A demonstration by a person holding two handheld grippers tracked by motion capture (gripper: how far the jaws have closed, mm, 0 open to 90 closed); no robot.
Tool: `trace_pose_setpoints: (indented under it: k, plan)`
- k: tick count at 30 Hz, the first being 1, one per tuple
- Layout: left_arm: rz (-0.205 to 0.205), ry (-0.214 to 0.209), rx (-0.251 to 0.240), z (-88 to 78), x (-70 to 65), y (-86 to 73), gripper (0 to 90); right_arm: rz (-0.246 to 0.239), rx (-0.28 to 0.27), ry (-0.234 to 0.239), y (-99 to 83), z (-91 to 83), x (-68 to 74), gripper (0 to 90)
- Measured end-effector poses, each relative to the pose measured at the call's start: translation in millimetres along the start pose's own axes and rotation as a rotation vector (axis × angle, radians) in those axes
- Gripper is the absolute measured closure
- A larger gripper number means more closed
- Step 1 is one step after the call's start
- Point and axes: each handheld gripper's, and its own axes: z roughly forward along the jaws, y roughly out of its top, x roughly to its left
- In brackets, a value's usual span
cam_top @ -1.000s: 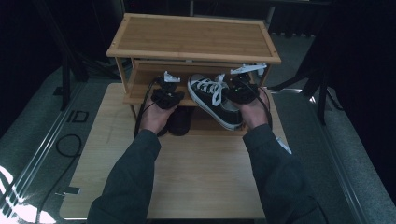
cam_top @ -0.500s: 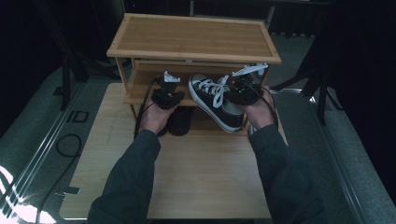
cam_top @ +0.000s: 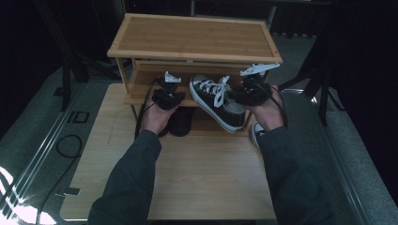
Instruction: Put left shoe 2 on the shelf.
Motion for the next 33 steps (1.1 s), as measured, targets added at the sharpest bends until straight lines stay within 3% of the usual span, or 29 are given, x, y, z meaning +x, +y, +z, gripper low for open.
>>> trace_pose_setpoints:
  k: [7,14,24,33]
  plan:
    - [-0.001,-0.002,0.000,-0.1,0.2,0.0,90.0,0.010,-0.044,-0.006,-1.2,-13.5,-4.8,69.9]
    - [-0.003,-0.001,-0.001,0.0,0.1,-0.2,90.0,0.015,-0.024,-0.068,-9.1,-14.9,-12.2,90.0]
    - [0.000,-0.001,0.001,-0.1,0.4,-0.1,90.0,0.026,0.040,-0.059,-39.0,-9.6,-22.6,90.0]
    - [-0.002,-0.001,0.002,-0.1,0.5,-0.1,90.0,0.024,0.062,-0.047,-58.5,-8.1,-20.2,90.0]
